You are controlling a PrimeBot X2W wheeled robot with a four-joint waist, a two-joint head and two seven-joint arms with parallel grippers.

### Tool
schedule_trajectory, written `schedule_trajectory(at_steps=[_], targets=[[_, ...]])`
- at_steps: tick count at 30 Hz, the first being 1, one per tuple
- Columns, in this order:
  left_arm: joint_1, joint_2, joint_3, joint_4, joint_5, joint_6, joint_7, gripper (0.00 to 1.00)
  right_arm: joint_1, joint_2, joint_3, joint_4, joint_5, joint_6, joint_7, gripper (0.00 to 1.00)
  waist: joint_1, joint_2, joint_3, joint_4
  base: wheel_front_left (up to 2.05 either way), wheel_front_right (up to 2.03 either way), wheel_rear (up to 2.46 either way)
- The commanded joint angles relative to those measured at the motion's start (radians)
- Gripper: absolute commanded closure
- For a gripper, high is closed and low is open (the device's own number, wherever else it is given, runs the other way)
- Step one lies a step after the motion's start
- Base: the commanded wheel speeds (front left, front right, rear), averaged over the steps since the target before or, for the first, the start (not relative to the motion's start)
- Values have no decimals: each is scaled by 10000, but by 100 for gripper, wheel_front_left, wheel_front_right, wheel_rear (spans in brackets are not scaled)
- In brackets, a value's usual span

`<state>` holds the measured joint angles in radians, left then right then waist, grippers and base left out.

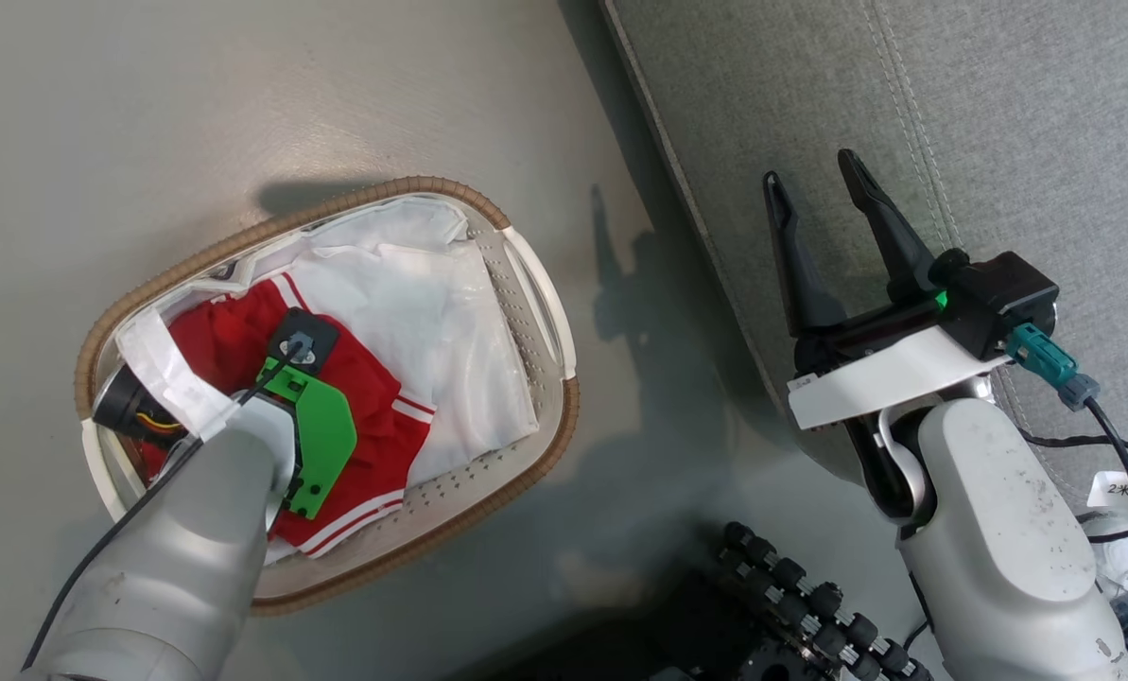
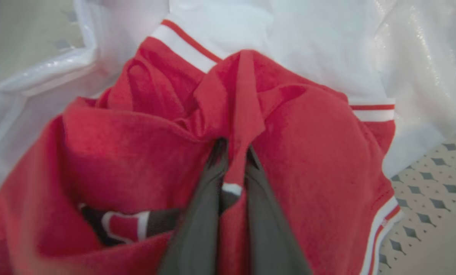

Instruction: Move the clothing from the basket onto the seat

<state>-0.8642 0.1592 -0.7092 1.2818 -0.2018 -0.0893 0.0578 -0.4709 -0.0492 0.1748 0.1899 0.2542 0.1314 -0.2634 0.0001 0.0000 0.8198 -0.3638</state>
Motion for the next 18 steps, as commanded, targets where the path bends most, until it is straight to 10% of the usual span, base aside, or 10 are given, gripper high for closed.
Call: schedule_trajectory(at_steps=[1, 18], targets=[[192, -92, 24, 12, -145, -32, -184, 100, -30, -23, -22, 48, -74, -14, -20, 0, -1, 0, -148, 76, 0, 0, 0], [1170, -1063, -839, -1038, -657, -409, -2542, 100, 650, -30, -827, 516, -1088, -14, -20, 0, -1, 0, -2717, 1537, 0, 0, 0]])
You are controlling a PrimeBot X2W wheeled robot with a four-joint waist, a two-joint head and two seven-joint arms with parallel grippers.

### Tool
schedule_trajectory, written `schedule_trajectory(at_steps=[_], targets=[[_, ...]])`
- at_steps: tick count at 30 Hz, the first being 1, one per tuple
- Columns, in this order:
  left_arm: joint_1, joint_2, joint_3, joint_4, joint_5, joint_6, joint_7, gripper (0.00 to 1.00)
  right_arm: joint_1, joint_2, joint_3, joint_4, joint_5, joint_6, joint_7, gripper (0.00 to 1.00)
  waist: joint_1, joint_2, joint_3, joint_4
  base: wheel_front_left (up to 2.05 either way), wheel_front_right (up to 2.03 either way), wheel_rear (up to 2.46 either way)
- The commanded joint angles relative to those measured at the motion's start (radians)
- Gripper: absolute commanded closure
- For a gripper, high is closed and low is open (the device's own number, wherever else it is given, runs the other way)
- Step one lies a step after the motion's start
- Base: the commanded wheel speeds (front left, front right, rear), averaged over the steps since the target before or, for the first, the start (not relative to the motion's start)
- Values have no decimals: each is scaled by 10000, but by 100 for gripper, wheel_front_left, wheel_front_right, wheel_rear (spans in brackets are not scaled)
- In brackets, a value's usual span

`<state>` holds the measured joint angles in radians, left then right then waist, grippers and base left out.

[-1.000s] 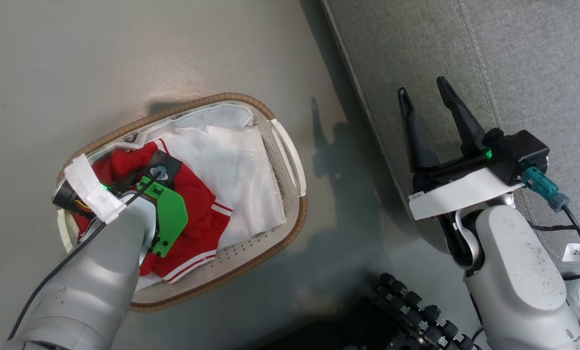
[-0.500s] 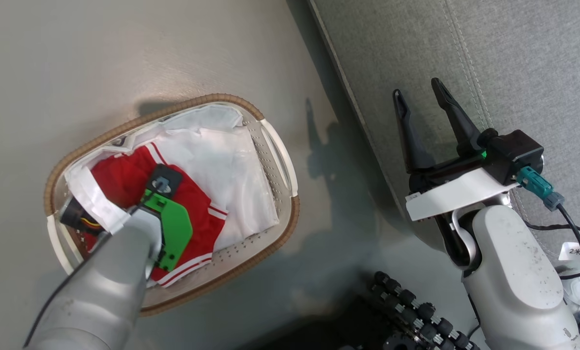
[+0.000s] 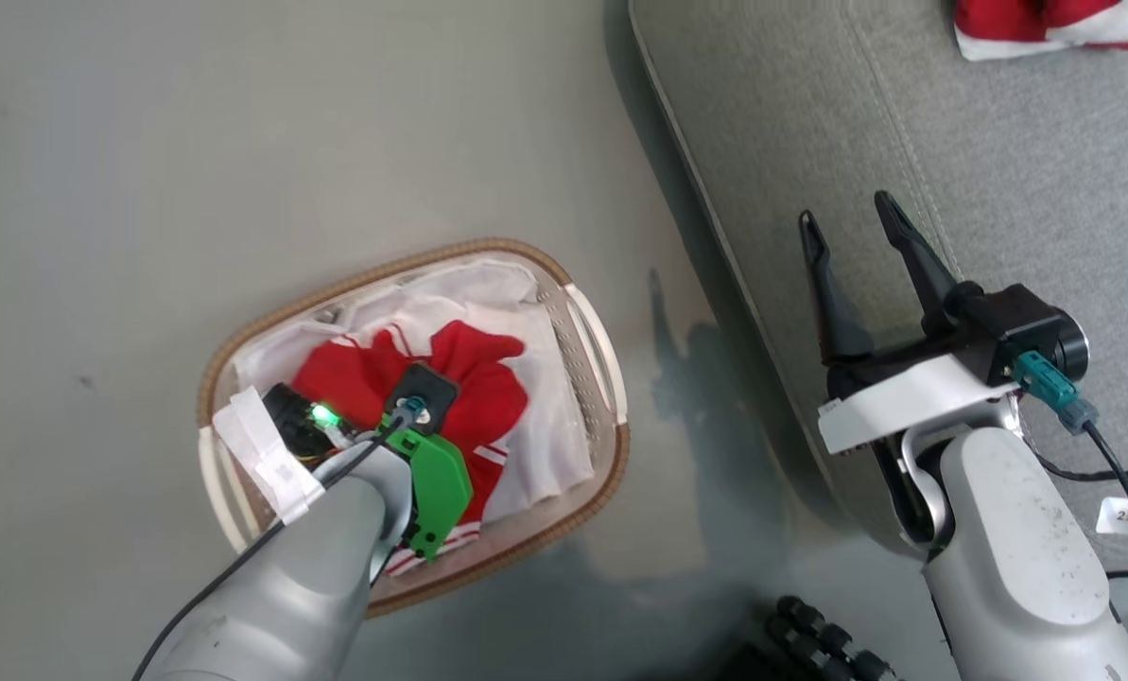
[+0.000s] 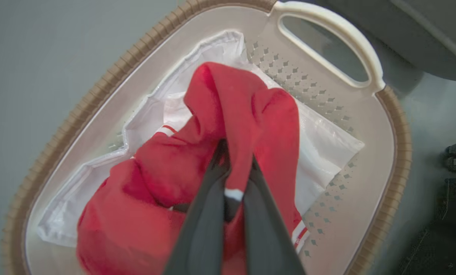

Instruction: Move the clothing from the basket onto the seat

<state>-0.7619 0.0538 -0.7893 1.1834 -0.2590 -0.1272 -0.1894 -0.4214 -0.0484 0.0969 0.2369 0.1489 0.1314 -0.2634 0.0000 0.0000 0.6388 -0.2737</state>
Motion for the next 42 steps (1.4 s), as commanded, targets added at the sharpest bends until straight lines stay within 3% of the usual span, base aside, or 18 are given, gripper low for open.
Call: schedule_trajectory(at_steps=[1, 11, 23, 33, 42], targets=[[175, -20, -132, -183, -113, -36, -205, 100, 237, -41, -118, 72, -94, -14, -20, 0, 0, 0, -1104, 724, 0, 0, 0], [154, -1, -991, -2370, -498, -43, -777, 100, 1323, -41, -797, 454, -721, -14, -20, 0, 0, 0, -3317, 1575, 0, 0, 0], [-964, 1144, -1349, -5451, -480, -44, -762, 100, 2456, -40, -1037, 744, -1072, -14, -20, 0, 0, 0, -5282, 1851, 0, 0, 0], [-2900, 1567, -1669, -5670, -941, -44, -699, 100, 2235, -40, -498, 720, -1110, -14, -20, 0, 0, 0, -5977, 1735, 0, 0, 0], [-4047, 1357, -1918, -5578, -1323, -43, -730, 100, 1966, -38, 419, 790, -1126, -14, -20, 0, 0, 0, -6313, 1834, 0, 0, 0]])
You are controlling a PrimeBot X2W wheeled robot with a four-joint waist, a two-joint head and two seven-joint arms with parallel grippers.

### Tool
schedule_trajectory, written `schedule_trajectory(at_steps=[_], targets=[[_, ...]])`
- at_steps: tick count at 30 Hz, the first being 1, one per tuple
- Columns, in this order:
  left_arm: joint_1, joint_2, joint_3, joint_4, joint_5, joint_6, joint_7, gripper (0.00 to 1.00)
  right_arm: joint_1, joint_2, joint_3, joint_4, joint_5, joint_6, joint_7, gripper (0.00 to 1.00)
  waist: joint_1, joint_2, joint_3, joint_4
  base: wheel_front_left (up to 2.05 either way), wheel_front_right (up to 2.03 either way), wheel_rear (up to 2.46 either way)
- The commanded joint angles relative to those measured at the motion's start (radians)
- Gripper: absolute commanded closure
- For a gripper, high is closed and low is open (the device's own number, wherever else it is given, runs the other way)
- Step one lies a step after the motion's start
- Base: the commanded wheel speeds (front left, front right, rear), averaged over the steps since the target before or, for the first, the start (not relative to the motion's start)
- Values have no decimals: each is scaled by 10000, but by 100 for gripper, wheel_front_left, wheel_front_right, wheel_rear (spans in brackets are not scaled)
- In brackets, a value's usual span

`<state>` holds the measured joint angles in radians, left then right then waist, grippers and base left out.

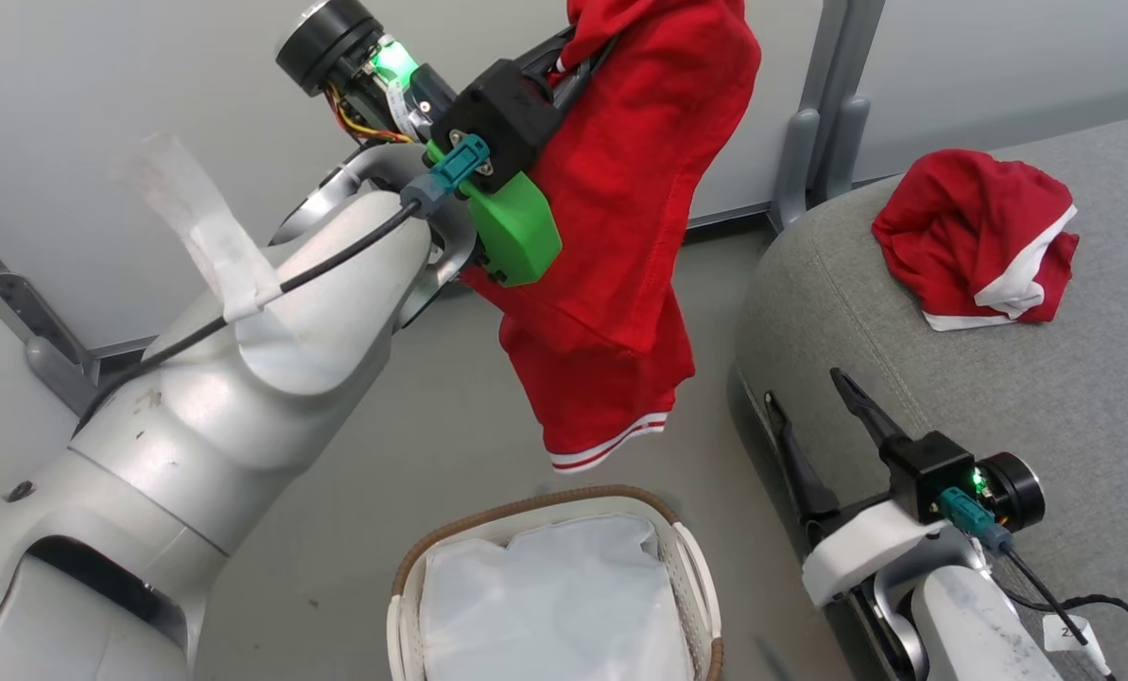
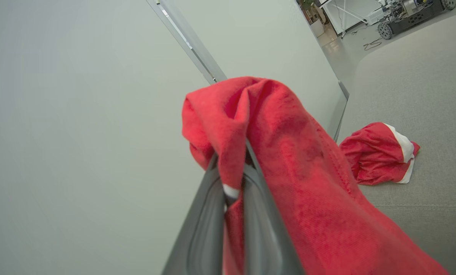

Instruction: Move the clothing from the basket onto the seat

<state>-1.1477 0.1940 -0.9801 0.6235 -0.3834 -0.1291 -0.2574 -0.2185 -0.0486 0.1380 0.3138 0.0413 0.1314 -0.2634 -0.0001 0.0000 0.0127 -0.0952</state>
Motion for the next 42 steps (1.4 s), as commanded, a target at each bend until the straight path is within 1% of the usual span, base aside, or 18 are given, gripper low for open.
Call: schedule_trajectory(at_steps=[1, 9, 16, 23, 27, 31, 38, 42], targets=[[-279, -79, -54, 33, -128, -24, -52, 100, -65, -35, 132, 38, -54, -14, -20, 0, 1, 0, -75, 75, 0, 0, 0], [-862, -353, -353, -32, -376, -24, -77, 100, -182, -38, 882, 333, -129, -14, -20, 0, 1, 0, -198, 298, 0, 0, 0], [-1153, -480, -490, -56, -582, -25, -74, 100, -582, -36, 1280, 746, -57, -14, -20, 0, 1, 0, -248, 481, 0, 0, 0], [-1248, -622, -582, -133, -681, -25, -84, 100, -982, -35, 1753, 1564, -195, -14, -20, 0, 1, 0, -273, 685, 0, 0, 0], [-1331, -672, -635, -212, -731, -25, -79, 100, -1251, -38, 1908, 1817, 3, -14, -20, 0, 1, 0, -260, 791, 0, 0, 0], [-1364, -700, -634, -282, -778, -25, -79, 100, -1603, -36, 2050, 1504, 221, -14, -21, 0, 1, 0, -234, 865, 0, 0, 0], [-1196, -680, -581, -301, -769, -25, -81, 100, -1624, -35, 1669, 467, 0, -14, -19, 0, 1, 0, -185, 942, 0, 0, 0], [-1195, -725, -557, -374, -760, -25, -80, 100, -1612, -35, 1562, 450, -87, -14, -19, 0, 1, 0, -153, 1025, 0, 0, 0]])
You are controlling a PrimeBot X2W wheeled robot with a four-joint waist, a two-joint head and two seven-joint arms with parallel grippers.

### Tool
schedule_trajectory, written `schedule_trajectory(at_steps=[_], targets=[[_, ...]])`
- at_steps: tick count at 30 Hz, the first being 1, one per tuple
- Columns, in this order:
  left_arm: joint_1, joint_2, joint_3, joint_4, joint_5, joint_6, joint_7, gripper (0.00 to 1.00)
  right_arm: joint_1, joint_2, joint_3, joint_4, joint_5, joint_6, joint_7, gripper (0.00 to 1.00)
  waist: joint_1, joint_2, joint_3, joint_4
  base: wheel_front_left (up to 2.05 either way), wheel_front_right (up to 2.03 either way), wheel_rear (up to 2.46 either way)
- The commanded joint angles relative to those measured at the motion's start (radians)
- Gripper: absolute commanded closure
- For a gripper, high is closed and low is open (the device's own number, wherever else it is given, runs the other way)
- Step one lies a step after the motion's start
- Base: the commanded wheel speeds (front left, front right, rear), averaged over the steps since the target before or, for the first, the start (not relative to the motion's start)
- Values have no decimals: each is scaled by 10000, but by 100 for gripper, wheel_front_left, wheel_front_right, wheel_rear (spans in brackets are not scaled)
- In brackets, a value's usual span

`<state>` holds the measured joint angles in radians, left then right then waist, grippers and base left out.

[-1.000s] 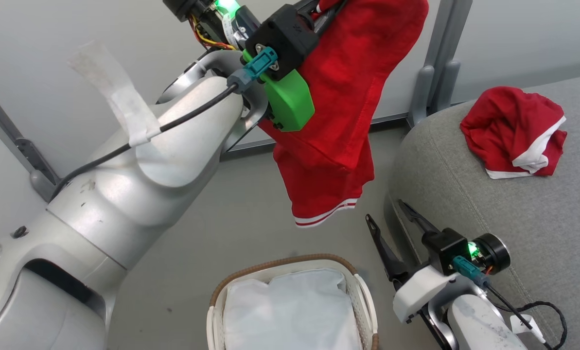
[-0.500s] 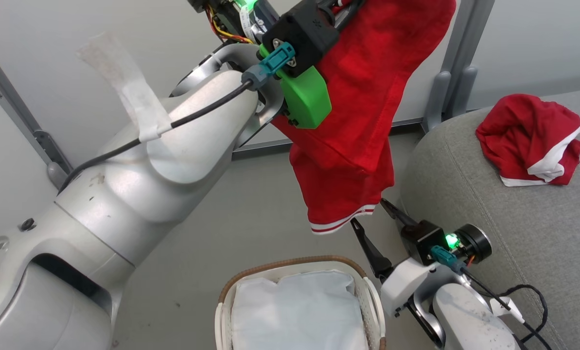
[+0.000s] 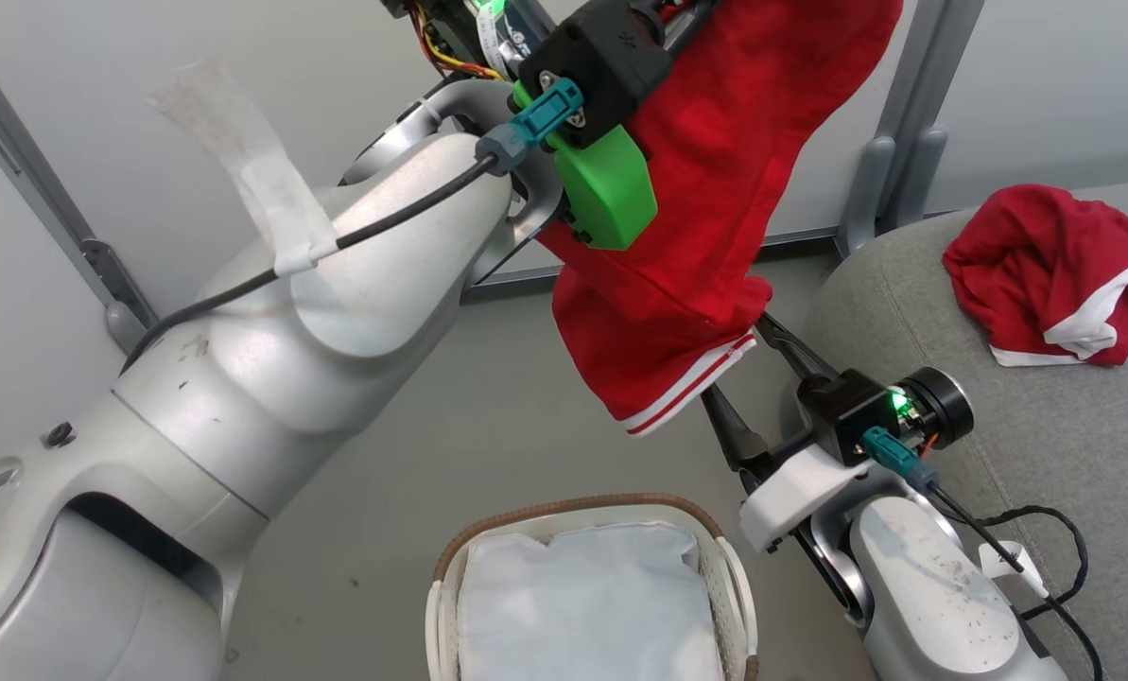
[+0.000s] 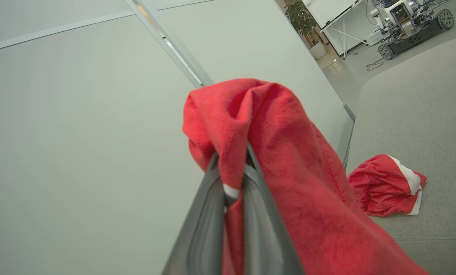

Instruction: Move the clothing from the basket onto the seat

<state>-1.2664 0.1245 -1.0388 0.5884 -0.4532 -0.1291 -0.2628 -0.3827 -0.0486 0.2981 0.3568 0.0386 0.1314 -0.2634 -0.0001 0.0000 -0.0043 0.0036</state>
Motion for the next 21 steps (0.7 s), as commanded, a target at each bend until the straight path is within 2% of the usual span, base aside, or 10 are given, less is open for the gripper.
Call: schedule_trajectory(at_steps=[1, 14, 15, 16, 17, 18, 19, 21], targets=[[-39, -48, 33, -52, -65, -25, -15, 100, -30, -35, -47, 76, -89, -14, -19, 0, 1, 0, 29, 70, 0, 0, 0], [-164, -323, 52, -283, -144, -25, -16, 100, -1217, -36, 687, 687, -610, -14, -19, 0, 1, 0, 135, 379, 0, 0, 0], [-141, -323, 62, -293, -153, -25, -16, 100, -1287, -41, 778, 773, -572, -14, -19, 13, 1, 0, 140, 382, 0, 0, 0], [-109, -319, 71, -296, -170, -25, -16, 100, -1396, -36, 879, 875, -513, -14, -19, 53, 1, 0, 149, 383, 0, 0, 0], [-83, -312, 78, -289, -183, -25, -16, 100, -1480, -36, 976, 955, -454, -14, -19, 73, 1, 0, 159, 382, 0, 0, 0], [-35, -300, 91, -262, -220, -25, -16, 100, -1561, -36, 1067, 1026, -417, -14, -19, 83, 1, 0, 170, 378, 0, 0, 0], [27, -284, 101, -222, -242, -25, -16, 100, -1630, -36, 1136, 1079, -367, -14, -19, 100, 1, 0, 182, 369, 0, 0, 0], [130, -257, 109, -165, -281, -25, -16, 100, -1691, -36, 1198, 1114, -306, -14, -19, 100, 1, 0, 199, 356, 0, 0, 0]])
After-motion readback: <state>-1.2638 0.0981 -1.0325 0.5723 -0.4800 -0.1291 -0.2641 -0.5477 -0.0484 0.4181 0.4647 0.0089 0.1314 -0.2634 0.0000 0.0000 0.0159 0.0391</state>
